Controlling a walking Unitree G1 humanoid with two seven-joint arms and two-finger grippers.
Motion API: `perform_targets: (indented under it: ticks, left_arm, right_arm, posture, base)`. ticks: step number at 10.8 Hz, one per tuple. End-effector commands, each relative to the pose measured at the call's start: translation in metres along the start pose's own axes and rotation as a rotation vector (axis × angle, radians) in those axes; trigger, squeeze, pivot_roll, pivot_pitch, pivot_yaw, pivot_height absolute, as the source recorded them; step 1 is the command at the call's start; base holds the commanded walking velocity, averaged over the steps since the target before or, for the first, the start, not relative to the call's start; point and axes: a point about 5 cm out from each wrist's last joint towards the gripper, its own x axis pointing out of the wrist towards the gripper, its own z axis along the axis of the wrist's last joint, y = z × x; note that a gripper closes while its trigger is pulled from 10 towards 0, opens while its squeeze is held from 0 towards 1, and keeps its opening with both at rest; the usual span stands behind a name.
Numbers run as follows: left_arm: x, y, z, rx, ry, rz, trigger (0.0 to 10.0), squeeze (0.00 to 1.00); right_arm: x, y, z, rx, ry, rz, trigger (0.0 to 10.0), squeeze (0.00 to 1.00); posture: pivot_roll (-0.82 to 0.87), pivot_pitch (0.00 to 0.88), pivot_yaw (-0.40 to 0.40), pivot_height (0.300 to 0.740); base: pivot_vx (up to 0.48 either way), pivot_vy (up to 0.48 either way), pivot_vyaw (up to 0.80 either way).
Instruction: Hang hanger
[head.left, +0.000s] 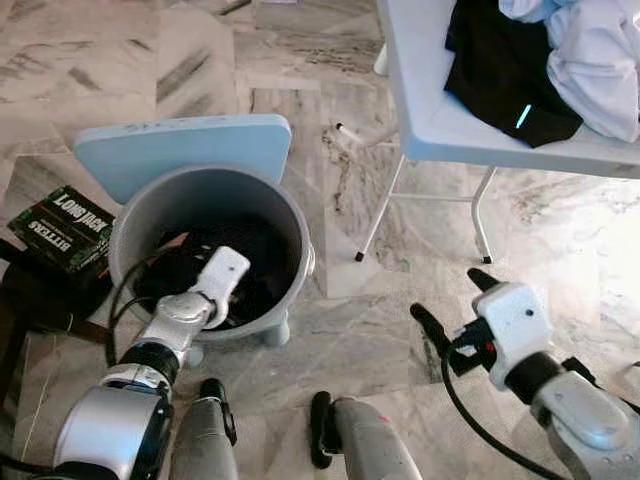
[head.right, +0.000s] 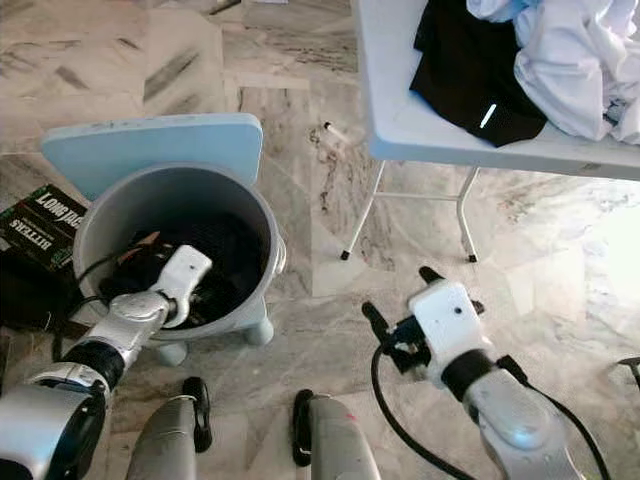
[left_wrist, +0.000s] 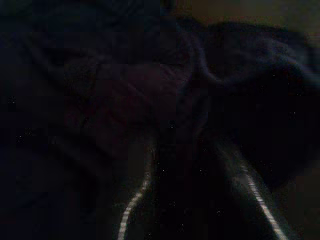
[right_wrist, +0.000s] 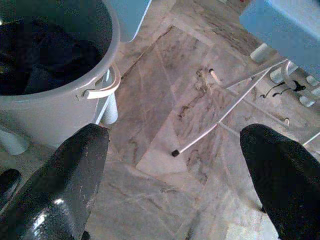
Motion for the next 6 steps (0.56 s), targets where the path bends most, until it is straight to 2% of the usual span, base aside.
perform_targets:
  ticks: [1, 4, 6]
  left_arm:
    - [0.003, -0.012, 0.0, 0.038, 0.004, -0.06, 0.0, 0.0]
    - [0.0, -0.012, 0.02, 0.072, -0.115, -0.058, 0.0, 0.0]
    - [-0.005, -0.004, 0.027, 0.057, -0.16, -0.015, 0.0, 0.0]
  right_arm:
    - [0.0, 0.001, -0.005, -0.011, 0.02, 0.015, 10.0, 0.0]
    - [0.009, 0.002, -0.004, -0.015, -0.001, 0.018, 10.0, 0.0]
    - [0.014, 0.003, -0.004, -0.026, -0.019, 0.025, 10.0, 0.0]
  posture:
    - [-0.29, 0.27, -0.157, 0.74]
    - [-0.27, 0.258, -0.152, 0.74]
    - [-0.26, 0.244, -0.147, 0.74]
  base:
    - [0.0, 0.0, 0.0]
    - [0.0, 0.0, 0.0]
    - [0.0, 0.0, 0.0]
